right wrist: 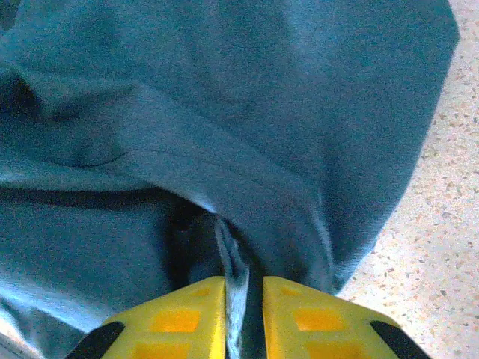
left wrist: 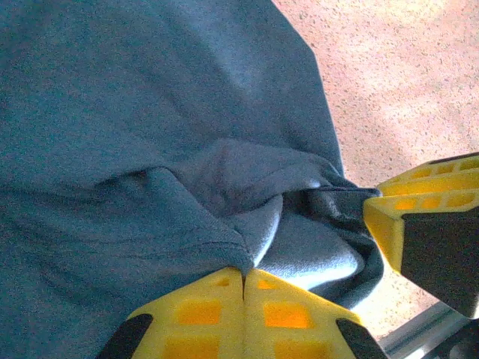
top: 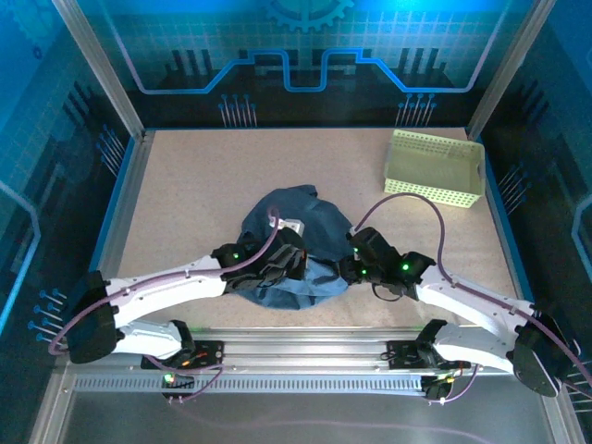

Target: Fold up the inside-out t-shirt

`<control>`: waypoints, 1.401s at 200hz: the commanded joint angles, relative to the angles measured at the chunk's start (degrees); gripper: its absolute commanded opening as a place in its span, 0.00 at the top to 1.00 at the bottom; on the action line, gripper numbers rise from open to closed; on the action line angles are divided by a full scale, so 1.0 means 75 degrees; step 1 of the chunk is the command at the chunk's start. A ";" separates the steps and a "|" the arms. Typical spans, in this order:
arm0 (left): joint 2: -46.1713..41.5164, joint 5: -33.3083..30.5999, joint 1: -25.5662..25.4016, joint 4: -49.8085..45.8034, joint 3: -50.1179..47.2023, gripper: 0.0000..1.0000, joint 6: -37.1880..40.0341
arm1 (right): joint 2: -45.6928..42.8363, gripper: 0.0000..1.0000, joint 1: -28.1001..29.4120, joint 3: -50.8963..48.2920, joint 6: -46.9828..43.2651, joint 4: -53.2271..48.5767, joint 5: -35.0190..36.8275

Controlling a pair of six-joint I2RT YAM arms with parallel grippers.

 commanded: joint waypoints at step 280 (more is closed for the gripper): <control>-0.1485 0.0616 0.1369 0.0718 -0.2980 1.00 -0.0581 | -0.1914 1.00 -0.0143 -0.0157 -0.0712 -0.0362 -0.0247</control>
